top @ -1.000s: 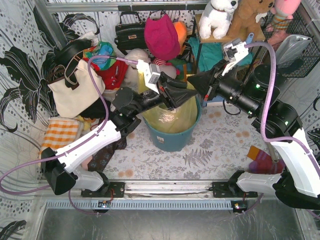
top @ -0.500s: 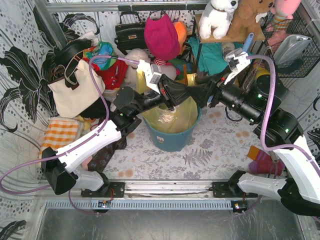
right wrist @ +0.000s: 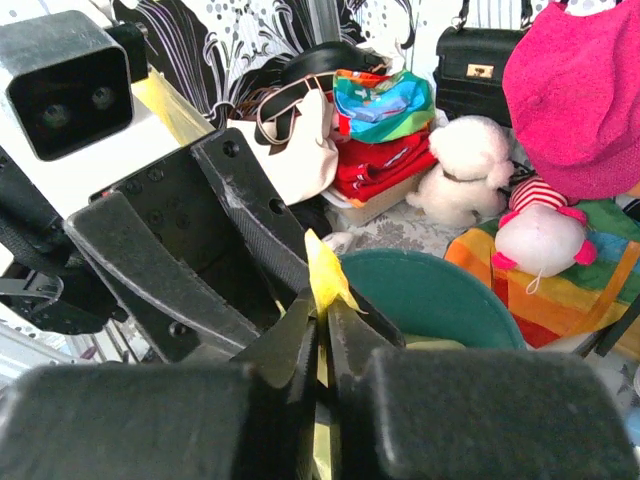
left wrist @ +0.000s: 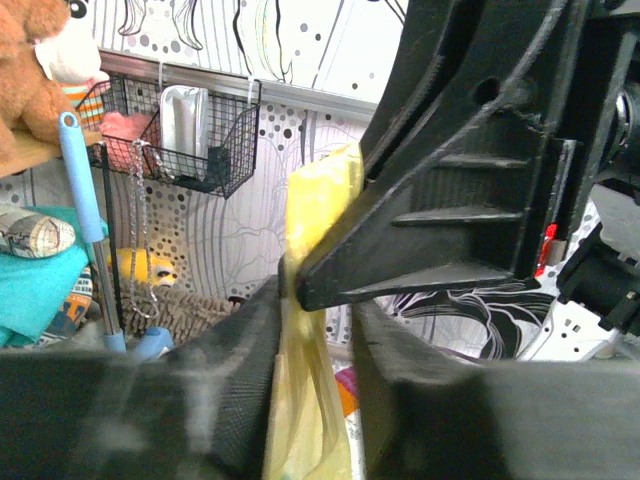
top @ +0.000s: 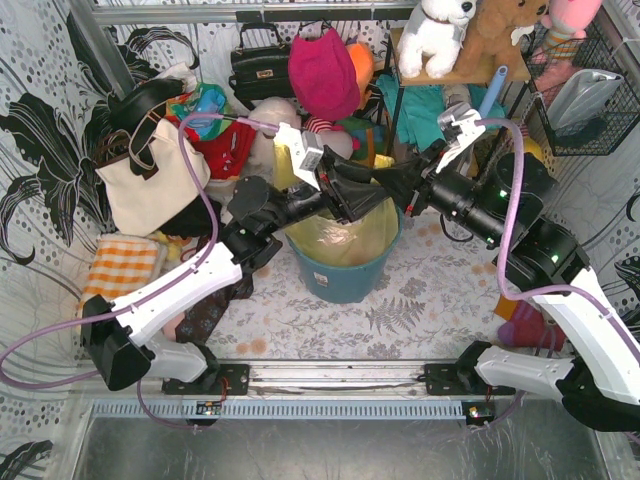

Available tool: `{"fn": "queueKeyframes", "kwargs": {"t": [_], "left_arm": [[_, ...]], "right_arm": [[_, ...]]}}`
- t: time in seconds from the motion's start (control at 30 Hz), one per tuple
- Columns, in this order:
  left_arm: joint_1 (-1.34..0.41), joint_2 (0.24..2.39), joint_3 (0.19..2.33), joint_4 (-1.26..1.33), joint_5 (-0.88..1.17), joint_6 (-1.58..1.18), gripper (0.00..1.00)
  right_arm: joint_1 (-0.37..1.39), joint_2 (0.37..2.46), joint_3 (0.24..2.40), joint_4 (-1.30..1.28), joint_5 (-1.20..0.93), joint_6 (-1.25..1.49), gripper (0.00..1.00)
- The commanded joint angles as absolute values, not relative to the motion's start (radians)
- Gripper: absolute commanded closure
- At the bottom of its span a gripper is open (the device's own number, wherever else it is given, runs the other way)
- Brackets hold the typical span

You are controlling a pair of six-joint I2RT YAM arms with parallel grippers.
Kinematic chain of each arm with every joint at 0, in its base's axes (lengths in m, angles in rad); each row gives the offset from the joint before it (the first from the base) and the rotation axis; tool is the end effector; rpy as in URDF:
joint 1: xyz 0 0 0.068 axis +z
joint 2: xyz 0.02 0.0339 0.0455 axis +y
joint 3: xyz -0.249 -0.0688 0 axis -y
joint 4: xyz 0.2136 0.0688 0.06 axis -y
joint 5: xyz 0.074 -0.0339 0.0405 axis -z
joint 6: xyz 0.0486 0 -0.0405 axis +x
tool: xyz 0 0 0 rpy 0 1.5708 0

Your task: Tie the trash bag

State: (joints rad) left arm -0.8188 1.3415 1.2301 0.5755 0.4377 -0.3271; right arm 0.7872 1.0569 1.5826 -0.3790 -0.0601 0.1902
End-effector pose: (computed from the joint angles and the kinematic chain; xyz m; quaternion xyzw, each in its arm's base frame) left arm 0.1816 -0.2243 0.4447 0.3040 0.4526 -0.5461 0.6360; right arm 0.1204 0.1249 0.5073 -0.2138 0.6175 0.3726 0.6589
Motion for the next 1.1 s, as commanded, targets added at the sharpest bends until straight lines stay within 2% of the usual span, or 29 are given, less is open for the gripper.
{"fn": "queueKeyframes", "kwargs": {"t": [0.0,0.1,0.27,0.3,0.43,0.5,0.73,1.03,1.07], "left_arm": [[-0.825,1.292,1.213,0.625,0.425,-0.322,0.48],[-0.825,1.269,1.196,0.615,0.425,-0.319,0.4],[-0.825,1.217,1.176,0.585,0.407,-0.308,0.37],[-0.825,1.207,1.176,0.584,0.402,-0.305,0.39],[-0.825,1.196,1.212,0.552,0.415,-0.302,0.57],[-0.825,1.204,1.242,0.535,0.44,-0.308,0.61],[-0.824,1.254,1.308,0.524,0.523,-0.338,0.62],[-0.818,1.263,1.307,0.548,0.536,-0.347,0.81],[-0.817,1.259,1.303,0.549,0.533,-0.346,0.76]], "right_arm": [[0.793,1.034,1.557,-0.321,-0.056,0.181,0.98],[0.793,1.028,1.551,-0.319,-0.052,0.172,1.0],[0.793,1.01,1.523,-0.301,-0.073,0.138,1.0],[0.793,1.007,1.516,-0.3,-0.087,0.128,1.0],[0.793,1.004,1.506,-0.301,-0.162,0.095,1.0],[0.793,1.004,1.505,-0.303,-0.2,0.088,1.0],[0.793,0.99,1.49,-0.279,-0.279,0.081,1.0],[0.793,0.984,1.496,-0.275,-0.286,0.082,1.0],[0.793,0.985,1.496,-0.275,-0.285,0.081,1.0]]}}
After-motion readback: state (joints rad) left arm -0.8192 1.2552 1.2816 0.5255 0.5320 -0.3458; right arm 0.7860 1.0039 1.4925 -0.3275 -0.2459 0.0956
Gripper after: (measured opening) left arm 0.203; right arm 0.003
